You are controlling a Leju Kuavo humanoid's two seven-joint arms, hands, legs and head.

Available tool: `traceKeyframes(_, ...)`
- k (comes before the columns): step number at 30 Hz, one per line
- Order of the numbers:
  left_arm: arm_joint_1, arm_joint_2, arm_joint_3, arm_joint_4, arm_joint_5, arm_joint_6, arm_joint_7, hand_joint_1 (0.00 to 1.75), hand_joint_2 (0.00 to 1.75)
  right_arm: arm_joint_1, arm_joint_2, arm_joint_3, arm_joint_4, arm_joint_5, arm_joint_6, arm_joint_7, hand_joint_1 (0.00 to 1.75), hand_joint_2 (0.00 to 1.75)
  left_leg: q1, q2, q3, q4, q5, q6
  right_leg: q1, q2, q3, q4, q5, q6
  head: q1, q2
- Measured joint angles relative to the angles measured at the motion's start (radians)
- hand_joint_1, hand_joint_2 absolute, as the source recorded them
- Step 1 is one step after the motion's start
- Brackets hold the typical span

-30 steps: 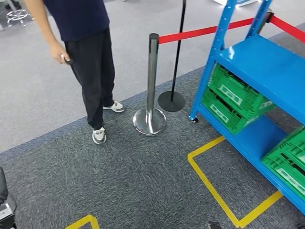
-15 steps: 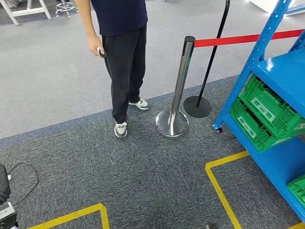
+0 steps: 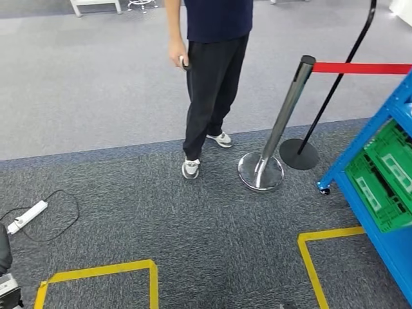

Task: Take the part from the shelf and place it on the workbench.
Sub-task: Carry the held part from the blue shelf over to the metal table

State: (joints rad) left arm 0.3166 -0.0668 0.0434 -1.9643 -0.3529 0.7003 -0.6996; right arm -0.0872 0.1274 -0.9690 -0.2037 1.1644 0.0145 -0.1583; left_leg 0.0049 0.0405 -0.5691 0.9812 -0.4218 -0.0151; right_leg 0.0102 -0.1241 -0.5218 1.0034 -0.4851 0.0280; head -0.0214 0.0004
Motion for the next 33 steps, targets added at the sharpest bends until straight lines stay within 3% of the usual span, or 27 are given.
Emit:
traceKeyframes(2,0.000,0.000,0.000,0.000,0.000,0.000,0.000,1.75,1.75,-0.001,0.000,0.000,0.000,0.000,0.000,0.000,0.00,0.00,0.003,-0.022,-0.001,-0.002,0.005,0.013,-0.005,0.045,-0.018,0.047,-0.033,0.011,0.003,0.000)
traceKeyframes(4,-0.001,0.000,0.000,0.000,0.000,0.000,0.000,1.75,1.75,0.001,0.000,0.000,0.000,0.000,0.000,0.000,0.00,0.00,0.005,-0.040,-0.003,-0.002,0.007,0.021,-0.008,0.104,-0.078,0.174,-0.097,0.017,0.008,0.000)
traceKeyframes(6,-0.001,0.000,0.001,0.000,0.000,0.000,0.000,1.75,1.75,0.006,0.000,0.000,0.000,0.000,-0.002,0.000,0.00,0.00,0.003,-0.058,-0.005,-0.002,0.008,0.025,-0.008,0.120,-0.139,0.290,-0.132,0.017,0.009,0.000)
traceKeyframes(7,-0.001,0.000,0.001,0.000,0.000,0.000,0.000,1.75,1.75,0.007,0.000,0.000,0.000,0.000,-0.004,0.000,0.00,0.00,0.002,-0.067,-0.004,-0.002,0.008,0.025,-0.008,0.122,-0.149,0.298,-0.121,0.016,0.009,0.000)
traceKeyframes(8,0.000,0.000,0.001,0.000,0.000,0.000,0.000,1.75,1.75,0.007,0.000,0.000,0.000,0.000,-0.006,-0.001,0.00,0.00,0.002,-0.075,-0.003,-0.001,0.008,0.025,-0.009,0.122,-0.138,0.264,-0.092,0.014,0.009,0.000)
traceKeyframes(10,0.000,0.000,0.001,0.000,0.000,0.000,0.000,1.75,1.75,0.004,0.000,0.000,0.000,0.000,-0.009,-0.005,0.00,0.00,0.002,-0.085,-0.001,0.000,0.007,0.021,-0.010,0.128,-0.078,0.124,-0.018,0.011,0.010,0.000)
traceKeyframes(12,0.000,0.000,0.001,0.000,0.000,0.000,0.000,1.75,1.75,0.000,0.000,0.000,0.000,0.000,-0.010,-0.008,0.00,0.00,-0.001,-0.092,-0.003,0.004,0.006,0.015,-0.012,0.138,-0.033,0.025,0.016,0.009,0.008,0.000)
traceKeyframes(13,0.000,0.000,0.001,0.000,0.000,0.000,0.000,1.75,1.75,-0.001,0.000,0.000,0.000,0.000,-0.011,-0.009,0.00,0.00,-0.003,-0.093,-0.006,0.006,0.007,0.018,-0.013,0.141,-0.026,0.009,0.018,0.009,0.008,0.000)
traceKeyframes(16,0.001,0.000,0.000,-0.001,0.000,0.000,0.000,1.75,1.75,0.000,0.000,0.000,0.000,-0.002,-0.013,-0.009,0.00,0.00,-0.002,-0.093,-0.011,0.003,0.015,0.033,-0.010,0.142,-0.030,0.006,0.025,0.007,0.007,0.000)
traceKeyframes(25,0.001,0.001,0.000,-0.001,0.006,0.000,0.000,1.75,1.75,-0.002,0.000,0.000,0.000,-0.003,-0.022,-0.009,0.00,0.00,0.005,-0.093,-0.011,-0.012,0.024,-0.006,-0.003,0.142,-0.037,0.008,0.028,-0.010,0.008,0.000)
traceKeyframes(33,0.001,0.003,0.000,-0.001,0.010,0.000,0.000,1.75,1.75,-0.006,0.000,0.000,0.000,-0.003,-0.022,-0.009,0.00,0.00,0.004,-0.093,-0.012,-0.012,0.025,-0.006,-0.005,0.142,-0.036,0.007,0.031,-0.010,0.008,0.000)
